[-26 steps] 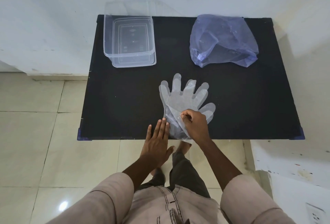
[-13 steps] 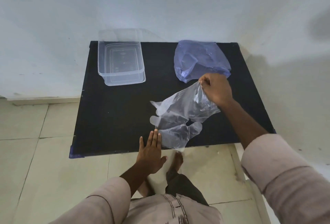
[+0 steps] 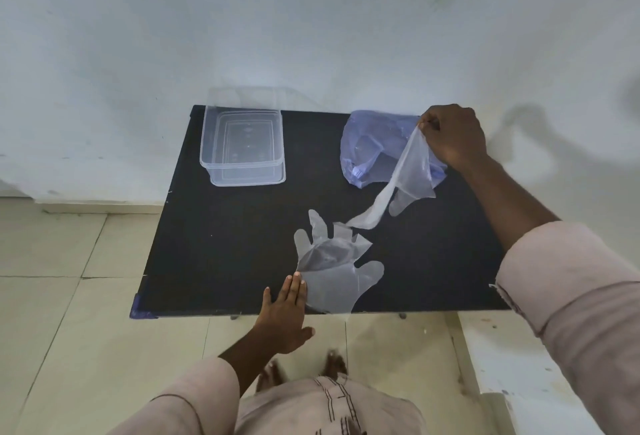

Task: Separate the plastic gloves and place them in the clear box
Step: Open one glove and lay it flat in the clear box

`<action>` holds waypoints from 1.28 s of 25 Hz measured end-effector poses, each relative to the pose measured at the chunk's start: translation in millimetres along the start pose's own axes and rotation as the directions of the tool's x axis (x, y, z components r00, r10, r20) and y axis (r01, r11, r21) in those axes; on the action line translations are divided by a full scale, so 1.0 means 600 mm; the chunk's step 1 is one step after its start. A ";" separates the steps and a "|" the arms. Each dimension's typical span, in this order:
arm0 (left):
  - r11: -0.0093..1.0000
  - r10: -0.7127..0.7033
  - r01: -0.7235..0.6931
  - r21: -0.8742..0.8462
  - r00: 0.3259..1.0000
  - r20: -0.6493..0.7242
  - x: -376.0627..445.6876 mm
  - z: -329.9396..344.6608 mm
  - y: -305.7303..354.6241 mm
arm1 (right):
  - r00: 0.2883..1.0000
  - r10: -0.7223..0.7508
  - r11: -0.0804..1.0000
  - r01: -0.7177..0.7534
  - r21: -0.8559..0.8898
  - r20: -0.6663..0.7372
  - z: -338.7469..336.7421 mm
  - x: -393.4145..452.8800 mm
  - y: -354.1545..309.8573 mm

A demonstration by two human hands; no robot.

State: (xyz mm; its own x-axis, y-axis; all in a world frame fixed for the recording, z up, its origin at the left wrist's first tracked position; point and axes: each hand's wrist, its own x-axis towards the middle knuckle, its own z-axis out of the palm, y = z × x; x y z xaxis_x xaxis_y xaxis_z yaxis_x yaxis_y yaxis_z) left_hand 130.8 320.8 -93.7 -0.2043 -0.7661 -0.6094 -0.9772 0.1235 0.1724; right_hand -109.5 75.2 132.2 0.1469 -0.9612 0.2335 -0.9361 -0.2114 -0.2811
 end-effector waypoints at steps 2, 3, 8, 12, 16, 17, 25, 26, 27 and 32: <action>1.000 -0.003 0.003 -0.018 0.999 0.041 0.000 -0.016 0.005 | 1.000 -0.027 1.000 0.027 0.004 0.001 -0.008 0.017 0.007; 0.999 -0.002 0.004 -0.036 0.998 0.067 0.000 -0.029 0.006 | 0.999 -0.041 0.999 0.041 -0.003 0.007 -0.010 0.022 0.009; 0.948 0.002 0.001 -0.319 1.000 0.008 -0.011 -0.161 0.011 | 0.978 -0.155 0.987 0.161 -0.031 0.142 -0.016 0.037 0.010; 0.794 -0.132 -0.194 -0.576 0.870 -0.476 -0.024 -0.348 0.101 | 0.926 -0.252 0.967 0.252 0.039 0.280 -0.040 0.052 -0.007; 0.659 -0.224 -0.307 -0.687 0.791 -0.569 0.011 -0.476 0.171 | 0.873 -0.333 0.942 0.325 0.085 0.356 -0.083 0.064 -0.038; 0.639 -0.235 -0.282 -0.715 0.814 -0.531 0.022 -0.493 0.179 | 0.857 -0.359 0.931 0.354 0.084 0.371 -0.096 0.064 -0.045; 0.398 -0.357 -0.372 -0.839 0.779 -0.515 0.042 -0.537 0.197 | 0.887 -0.356 0.925 0.291 0.244 0.294 -0.153 0.051 -0.030; 0.370 -0.358 -0.391 -0.843 0.777 -0.518 0.037 -0.542 0.194 | 0.925 -0.288 0.928 0.206 0.309 0.247 -0.153 0.043 -0.014; 0.347 -0.362 -0.402 -0.848 0.776 -0.516 0.030 -0.546 0.190 | 0.939 -0.241 0.920 0.140 0.366 0.246 -0.153 0.032 0.002; 0.250 -0.414 -0.382 -0.890 0.788 -0.455 0.002 -0.556 0.167 | 0.898 -0.264 0.915 0.118 0.385 0.352 -0.101 -0.032 0.017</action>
State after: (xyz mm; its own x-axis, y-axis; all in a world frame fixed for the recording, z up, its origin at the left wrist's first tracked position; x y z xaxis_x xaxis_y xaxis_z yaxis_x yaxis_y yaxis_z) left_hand 51.8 121.7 181.1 0.2697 -0.9420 -0.1998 -0.1152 -0.2375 0.9645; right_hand -141.6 102.3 181.4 0.4918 -0.8696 -0.0438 -0.7163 -0.3755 -0.5881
